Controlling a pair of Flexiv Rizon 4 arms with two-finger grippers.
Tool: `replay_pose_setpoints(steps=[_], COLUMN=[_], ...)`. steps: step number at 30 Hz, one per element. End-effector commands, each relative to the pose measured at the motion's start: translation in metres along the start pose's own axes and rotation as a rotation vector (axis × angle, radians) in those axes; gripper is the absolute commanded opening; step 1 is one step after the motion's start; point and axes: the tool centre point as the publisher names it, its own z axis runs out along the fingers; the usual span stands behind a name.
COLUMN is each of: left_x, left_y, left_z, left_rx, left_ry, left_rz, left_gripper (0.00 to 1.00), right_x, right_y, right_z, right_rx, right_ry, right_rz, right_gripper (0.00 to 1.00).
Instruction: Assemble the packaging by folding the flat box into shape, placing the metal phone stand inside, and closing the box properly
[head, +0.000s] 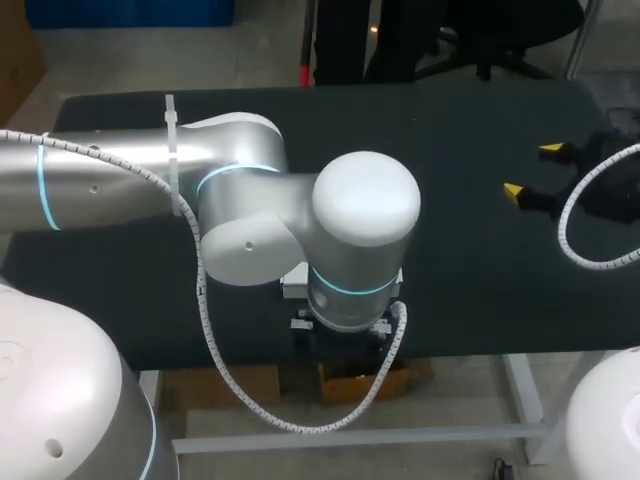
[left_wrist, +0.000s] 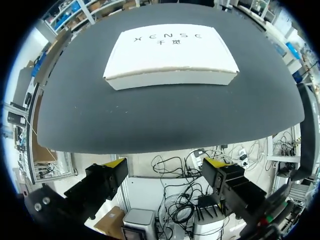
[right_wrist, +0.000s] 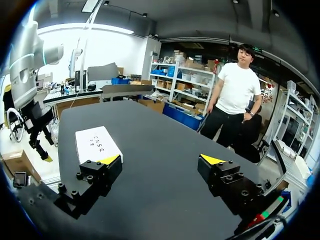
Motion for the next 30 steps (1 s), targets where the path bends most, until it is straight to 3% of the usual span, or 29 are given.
replay_pose_setpoints(steps=[1,7,15,30], left_x=[0.010,0.017,0.020,0.022], left_y=[-0.003,-0.019,-0.039,-0.064], left_z=[-0.003,0.002,0.012,0.020], left_rx=[0.008,-0.001,-0.008,-0.015], left_ry=[-0.024,-0.040,-0.038,-0.043], left_rz=[-0.036,-0.066,-0.106,-0.128], left_gripper=[1.00,1.00,1.00,1.00], right_x=[-0.007,-0.022,-0.043,-0.065], right_y=[-0.006,-0.008,-0.007,0.004], right_z=[0.005,0.010,0.028,0.056], right_rx=[-0.028,-0.043,-0.131,-0.124], right_ry=[-0.013,-0.034,-0.001,0.077], right_rz=[-0.011,-0.094,0.023,-0.021], right_gripper=[1.00,1.00,1.00,1.00])
